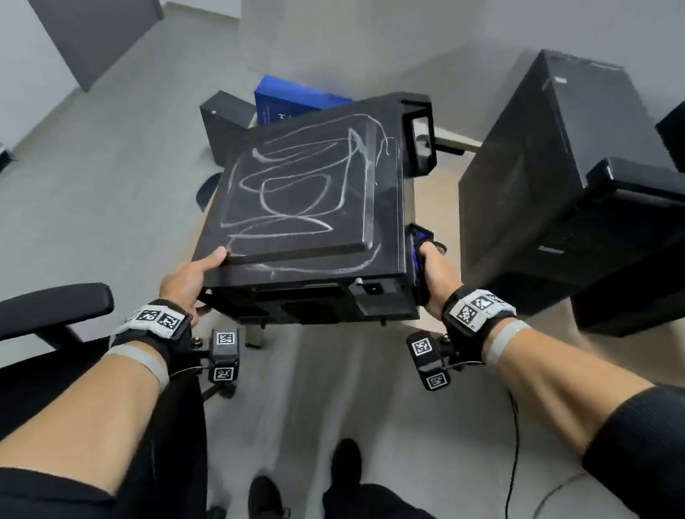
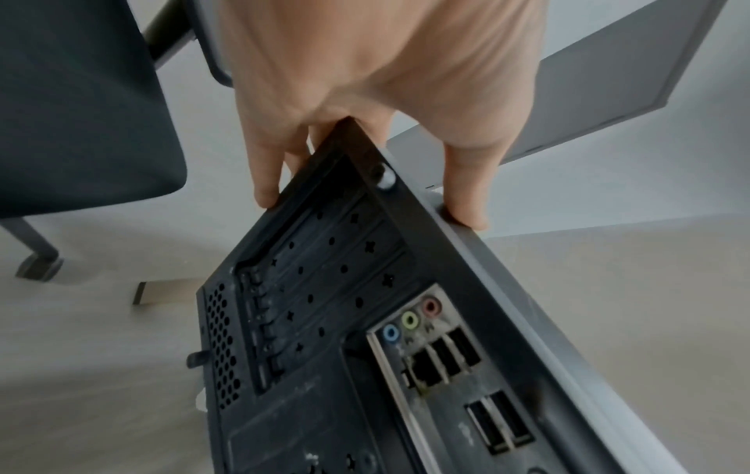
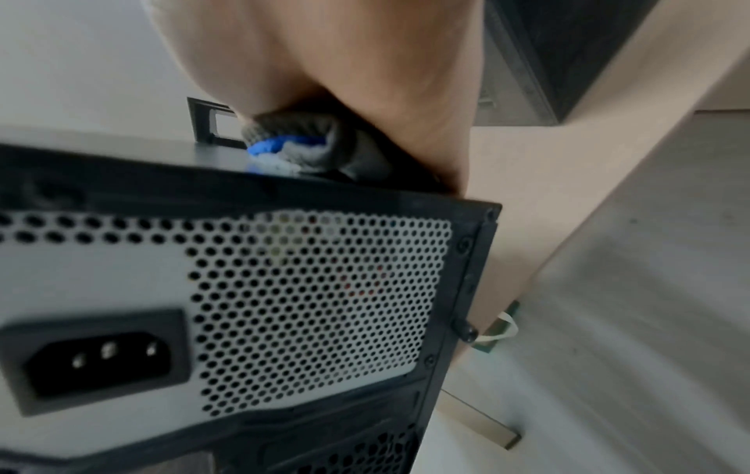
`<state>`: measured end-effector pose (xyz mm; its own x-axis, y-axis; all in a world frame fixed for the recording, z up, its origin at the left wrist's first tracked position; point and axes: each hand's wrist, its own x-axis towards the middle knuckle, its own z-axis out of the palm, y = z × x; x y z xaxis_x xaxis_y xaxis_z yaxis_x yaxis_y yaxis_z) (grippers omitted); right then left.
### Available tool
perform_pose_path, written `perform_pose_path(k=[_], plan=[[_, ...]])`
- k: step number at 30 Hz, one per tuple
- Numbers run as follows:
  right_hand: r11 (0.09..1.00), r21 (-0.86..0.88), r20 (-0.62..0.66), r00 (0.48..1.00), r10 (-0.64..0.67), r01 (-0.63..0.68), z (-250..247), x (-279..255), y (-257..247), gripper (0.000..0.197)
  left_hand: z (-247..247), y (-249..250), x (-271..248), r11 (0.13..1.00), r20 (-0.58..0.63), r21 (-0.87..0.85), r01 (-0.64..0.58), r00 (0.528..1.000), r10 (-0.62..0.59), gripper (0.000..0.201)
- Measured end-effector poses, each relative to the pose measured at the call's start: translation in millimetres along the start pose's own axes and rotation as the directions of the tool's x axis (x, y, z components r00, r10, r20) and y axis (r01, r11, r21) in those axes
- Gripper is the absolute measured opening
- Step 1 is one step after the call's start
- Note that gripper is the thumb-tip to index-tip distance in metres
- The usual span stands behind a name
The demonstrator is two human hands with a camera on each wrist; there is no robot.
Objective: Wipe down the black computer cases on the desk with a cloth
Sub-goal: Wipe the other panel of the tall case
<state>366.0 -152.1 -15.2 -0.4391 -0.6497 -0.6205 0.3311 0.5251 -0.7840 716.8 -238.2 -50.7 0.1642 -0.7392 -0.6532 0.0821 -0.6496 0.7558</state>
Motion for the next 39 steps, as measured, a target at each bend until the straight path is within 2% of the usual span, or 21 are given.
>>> perform_pose_path(k=[2, 4, 6, 8, 10, 12, 14, 17, 18, 20, 22, 24, 25, 27, 28, 29, 30, 32, 35, 37, 39], plan=[[0.999, 0.027, 0.018, 0.999, 0.041, -0.042, 4, -10, 1, 0.015, 7, 1, 3, 1.0, -0.004, 0.009, -0.007, 1.0, 0.007, 0.037], [0.995, 0.071, 0.005, 0.997, 0.073, -0.073, 3, -5, 6, 0.025, 13, 2, -2, 0.997, -0.02, 0.057, -0.059, 0.998, 0.06, 0.035], [0.992, 0.11, 0.022, 0.998, 0.062, -0.064, 3, -1, 7, 0.024, 22, -2, 0, 0.989, -0.029, 0.084, -0.119, 0.992, 0.122, 0.048], [0.987, 0.124, 0.053, 0.994, 0.093, -0.099, -3, 15, 12, 0.045, 30, -2, 5, 0.977, -0.049, 0.141, -0.162, 0.984, 0.17, 0.066], [0.982, 0.145, 0.077, 0.991, 0.11, -0.12, -8, 19, 7, 0.041, 39, 1, 6, 0.959, -0.061, 0.192, -0.207, 0.973, 0.223, 0.079], [0.977, 0.163, 0.104, 0.987, 0.12, -0.136, -8, 16, -2, 0.037, 46, 7, 3, 0.959, -0.065, 0.192, -0.21, 0.972, 0.226, 0.082], [0.979, 0.171, 0.069, 0.993, 0.096, -0.107, -9, 20, -7, 0.033, 53, 8, 0, 0.955, -0.06, 0.204, -0.214, 0.971, 0.23, 0.087], [0.994, 0.093, -0.043, 0.998, 0.054, -0.05, -5, 21, -13, 0.027, 52, 6, 5, 0.957, -0.068, 0.199, -0.213, 0.971, 0.23, 0.103], [0.998, 0.05, -0.085, 0.996, 0.036, -0.032, -7, 29, -11, 0.036, 51, 6, 8, 0.959, -0.062, 0.199, -0.202, 0.974, 0.218, 0.105], [0.995, -0.104, -0.163, 0.986, -0.02, 0.003, -9, 32, -11, 0.053, 50, 8, 10, 0.965, -0.03, 0.189, -0.181, 0.981, 0.19, 0.09], [0.957, -0.29, -0.203, 0.974, -0.097, 0.035, -5, 19, -20, 0.044, 48, 14, 10, 0.966, 0.022, 0.19, -0.173, 0.985, 0.172, 0.071], [0.853, -0.501, -0.185, 0.946, -0.266, 0.142, -1, 7, -28, 0.024, 41, 21, 16, 0.951, 0.037, 0.26, -0.166, 0.986, 0.162, 0.075], [0.778, -0.589, -0.157, 0.913, -0.377, 0.22, 0, 6, -31, 0.022, 39, 22, 24, 0.945, 0.042, 0.284, -0.164, 0.986, 0.159, 0.081], [0.548, -0.766, -0.036, 0.829, -0.557, 0.335, 5, 7, -35, 0.027, 33, 19, 53, 0.931, 0.067, 0.32, -0.178, 0.984, 0.166, 0.077], [0.393, -0.859, 0.048, 0.816, -0.576, 0.328, 9, 9, -34, 0.031, 32, 17, 64, 0.928, 0.068, 0.322, -0.187, 0.982, 0.174, 0.076], [0.263, -0.917, 0.112, 0.827, -0.55, 0.299, 15, 14, -31, 0.04, 31, 15, 74, 0.936, 0.051, 0.3, -0.185, 0.983, 0.178, 0.079], [0.197, -0.94, 0.147, 0.852, -0.503, 0.278, 20, 17, -28, 0.051, 32, 18, 71, 0.948, 0.05, 0.273, -0.162, 0.987, 0.155, 0.086], [0.18, -0.946, 0.169, 0.882, -0.44, 0.271, 29, 17, -27, 0.068, 39, 25, 55, 0.97, 0.074, 0.209, -0.126, 0.991, 0.113, 0.094], [0.137, -0.926, 0.259, 0.856, -0.447, 0.351, 53, 13, -31, 0.076, 44, 34, 38, 0.989, 0.159, 0.134, -0.061, 0.986, 0.039, 0.099], [0.059, -0.886, 0.391, 0.81, -0.438, 0.46, 87, 10, -32, 0.074, 43, 38, 30, 0.996, 0.186, 0.091, -0.016, 0.983, -0.001, 0.098], [-0.025, -0.81, 0.547, 0.741, -0.389, 0.585, 136, 2, -24, 0.071, 42, 43, 23, 0.999, 0.196, 0.033, 0.001, 0.981, -0.007, 0.078]])
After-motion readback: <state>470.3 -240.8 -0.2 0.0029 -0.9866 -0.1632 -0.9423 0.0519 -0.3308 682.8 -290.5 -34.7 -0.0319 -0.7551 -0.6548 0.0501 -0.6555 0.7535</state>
